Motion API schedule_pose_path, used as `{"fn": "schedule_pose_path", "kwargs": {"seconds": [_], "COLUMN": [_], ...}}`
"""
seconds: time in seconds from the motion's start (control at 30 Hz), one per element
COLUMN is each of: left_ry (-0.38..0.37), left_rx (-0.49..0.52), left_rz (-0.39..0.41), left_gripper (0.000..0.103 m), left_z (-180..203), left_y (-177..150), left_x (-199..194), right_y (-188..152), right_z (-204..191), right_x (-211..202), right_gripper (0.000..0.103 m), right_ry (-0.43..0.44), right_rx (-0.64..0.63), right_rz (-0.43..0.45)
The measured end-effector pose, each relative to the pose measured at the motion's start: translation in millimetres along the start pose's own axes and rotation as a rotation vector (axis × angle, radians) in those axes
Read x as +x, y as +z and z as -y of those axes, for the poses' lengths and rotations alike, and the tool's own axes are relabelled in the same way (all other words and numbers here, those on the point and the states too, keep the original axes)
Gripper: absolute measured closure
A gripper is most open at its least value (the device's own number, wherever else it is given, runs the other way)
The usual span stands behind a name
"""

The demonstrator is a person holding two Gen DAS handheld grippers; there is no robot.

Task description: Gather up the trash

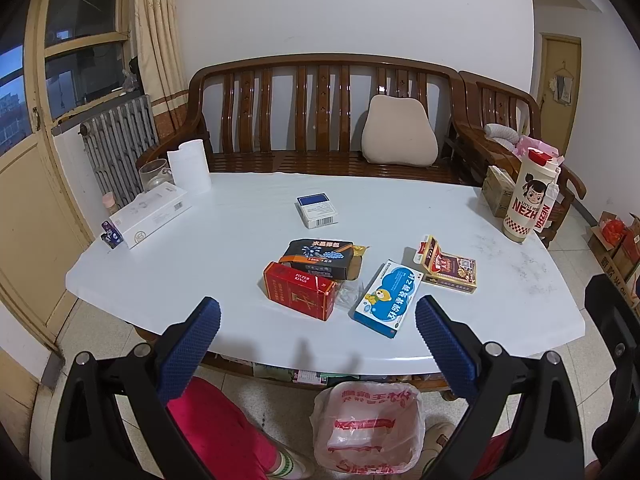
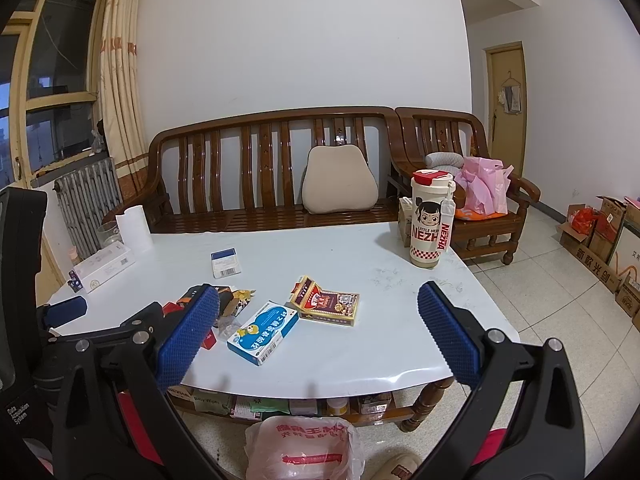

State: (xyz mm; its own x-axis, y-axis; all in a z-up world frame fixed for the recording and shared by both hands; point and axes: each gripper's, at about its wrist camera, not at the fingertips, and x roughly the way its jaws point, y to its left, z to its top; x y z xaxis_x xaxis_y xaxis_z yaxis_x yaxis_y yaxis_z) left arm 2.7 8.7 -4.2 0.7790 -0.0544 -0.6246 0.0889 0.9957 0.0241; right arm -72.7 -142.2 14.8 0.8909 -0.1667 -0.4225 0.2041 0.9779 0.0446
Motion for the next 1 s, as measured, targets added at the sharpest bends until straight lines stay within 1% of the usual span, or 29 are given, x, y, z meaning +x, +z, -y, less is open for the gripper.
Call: {"fn": "schedule_pose_path", "kwargs": {"seconds": [1.0], "left_ry": [-0.002], "left_rx": [-0.012], "left_rz": [-0.006], "left_gripper": [0.007], "left_z": [-4.3], "left_y": [2.9], "left_x": [0.8], "right_y": [3.1], "right_z": [1.7], "right_x": [-1.1], "right_gripper": [0.005], "right_ry": [0.009], "right_rx": [0.005], "right_rz": [-0.004]}}
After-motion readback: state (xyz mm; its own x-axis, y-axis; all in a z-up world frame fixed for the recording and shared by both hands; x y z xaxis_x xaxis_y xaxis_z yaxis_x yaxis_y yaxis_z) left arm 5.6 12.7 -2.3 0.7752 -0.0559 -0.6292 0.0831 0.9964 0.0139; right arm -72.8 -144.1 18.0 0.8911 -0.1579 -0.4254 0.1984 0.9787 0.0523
